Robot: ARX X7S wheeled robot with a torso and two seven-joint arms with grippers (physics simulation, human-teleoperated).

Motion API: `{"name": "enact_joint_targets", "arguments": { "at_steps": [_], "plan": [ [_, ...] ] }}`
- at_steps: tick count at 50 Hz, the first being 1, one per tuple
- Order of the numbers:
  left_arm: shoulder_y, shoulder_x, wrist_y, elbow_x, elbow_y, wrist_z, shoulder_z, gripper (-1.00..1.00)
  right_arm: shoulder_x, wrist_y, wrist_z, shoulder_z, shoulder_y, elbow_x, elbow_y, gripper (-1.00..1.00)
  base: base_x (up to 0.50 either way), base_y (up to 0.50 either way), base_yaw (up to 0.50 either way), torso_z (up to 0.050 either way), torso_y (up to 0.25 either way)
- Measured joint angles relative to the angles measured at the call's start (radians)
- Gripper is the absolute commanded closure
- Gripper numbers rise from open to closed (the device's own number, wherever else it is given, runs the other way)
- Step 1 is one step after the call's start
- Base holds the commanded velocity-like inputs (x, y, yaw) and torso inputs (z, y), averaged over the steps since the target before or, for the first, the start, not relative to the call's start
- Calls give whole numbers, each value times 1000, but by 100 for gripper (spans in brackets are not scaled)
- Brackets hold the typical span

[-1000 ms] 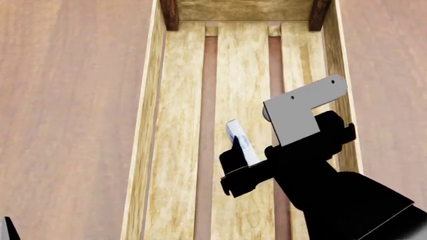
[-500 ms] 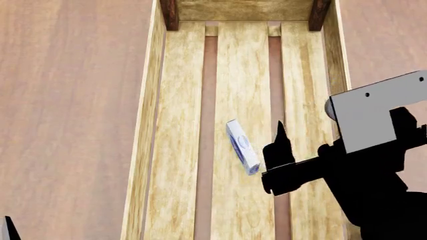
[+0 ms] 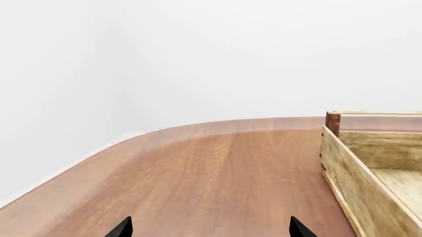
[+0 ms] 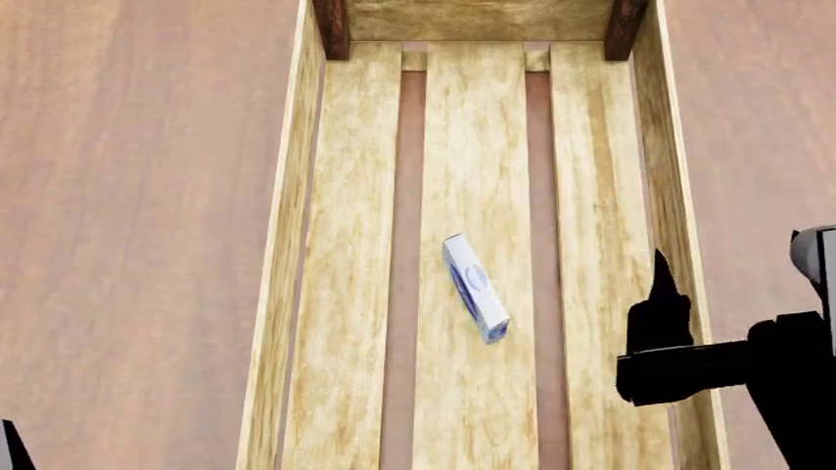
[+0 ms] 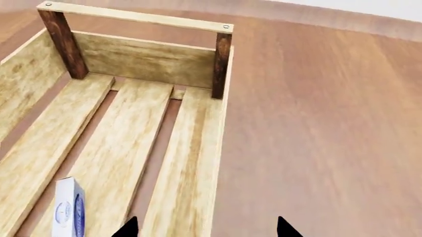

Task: Pick up the cream cheese and put it in the tray.

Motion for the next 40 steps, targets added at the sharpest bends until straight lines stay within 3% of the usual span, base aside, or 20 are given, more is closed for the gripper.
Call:
{"name": "enact_joint_targets", "arguments": {
  "at_steps": [17,29,40],
  "plan": [
    [-22,-30,-66,-44,36,-6,-26,-100,-25,-168,-64,104,-203,-79,59,-100,0,0,0,0,0],
    [-100,-94,-289,-89,206,-12,-55,-100,-61,-263,-88,133,-285,-144,98,-100,0,0,0,0,0],
    [-276,-145,-573,-169,364,5,-50,-100,-90,-309,-69,137,-298,-186,90,-100,0,0,0,0,0]
  ]
}}
